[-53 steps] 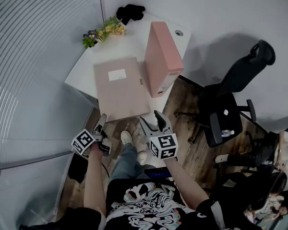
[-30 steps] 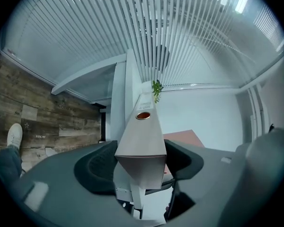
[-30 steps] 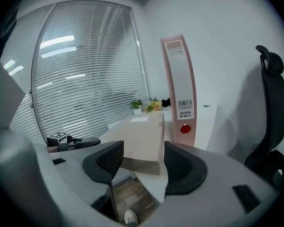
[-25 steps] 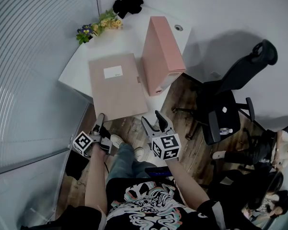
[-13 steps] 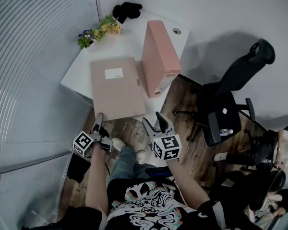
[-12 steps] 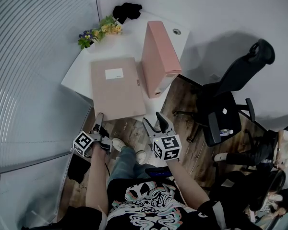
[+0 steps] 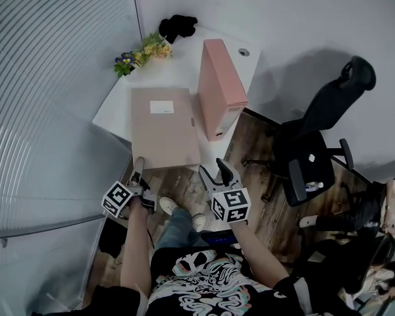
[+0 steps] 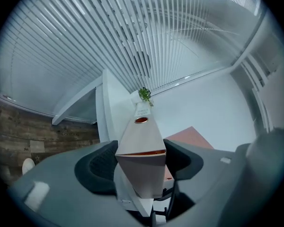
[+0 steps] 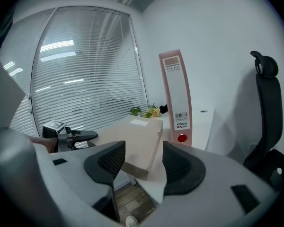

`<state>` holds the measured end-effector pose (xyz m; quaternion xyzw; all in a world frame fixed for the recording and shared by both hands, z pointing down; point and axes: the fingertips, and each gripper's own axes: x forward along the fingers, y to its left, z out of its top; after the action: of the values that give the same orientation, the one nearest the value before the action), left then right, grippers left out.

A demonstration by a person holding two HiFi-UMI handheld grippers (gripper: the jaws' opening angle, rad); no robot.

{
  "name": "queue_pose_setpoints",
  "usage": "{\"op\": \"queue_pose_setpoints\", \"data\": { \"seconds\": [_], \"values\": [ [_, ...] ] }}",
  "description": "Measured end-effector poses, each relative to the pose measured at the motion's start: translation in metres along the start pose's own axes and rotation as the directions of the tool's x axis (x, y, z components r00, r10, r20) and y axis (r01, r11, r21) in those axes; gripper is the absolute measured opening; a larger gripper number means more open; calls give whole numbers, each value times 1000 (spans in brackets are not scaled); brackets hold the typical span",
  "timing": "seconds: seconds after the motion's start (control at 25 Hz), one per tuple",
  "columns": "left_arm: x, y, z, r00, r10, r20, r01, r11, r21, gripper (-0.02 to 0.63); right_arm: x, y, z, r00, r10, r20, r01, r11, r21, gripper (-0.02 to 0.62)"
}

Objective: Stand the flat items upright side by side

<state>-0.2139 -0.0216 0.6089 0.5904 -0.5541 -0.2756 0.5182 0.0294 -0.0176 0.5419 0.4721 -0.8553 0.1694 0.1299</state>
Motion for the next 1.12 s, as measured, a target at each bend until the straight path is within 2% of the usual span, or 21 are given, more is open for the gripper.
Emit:
{"op": "queue_pose_setpoints", "data": {
  "seconds": [0.36, 0.68, 0.96, 1.12],
  "values": [
    [-6, -20, 12, 999, 36, -4, -36, 993, 116, 296, -2, 8, 8, 1000, 8, 21, -8, 1000, 1, 227],
    [-5, -43, 20, 998, 63, 0, -61, 969, 241, 296, -2, 16, 16, 999, 20, 39, -20, 1000, 9, 227],
    [-8, -58, 22, 997, 83, -5, -77, 942, 325, 295, 15, 46, 8, 996, 88, -4, -88, 995, -36, 229],
    [-11, -64, 25, 996, 92, -3, -84, 928, 364, 295, 28, 65, -1, 989, 138, -60, -141, 989, -51, 232]
  ]
}}
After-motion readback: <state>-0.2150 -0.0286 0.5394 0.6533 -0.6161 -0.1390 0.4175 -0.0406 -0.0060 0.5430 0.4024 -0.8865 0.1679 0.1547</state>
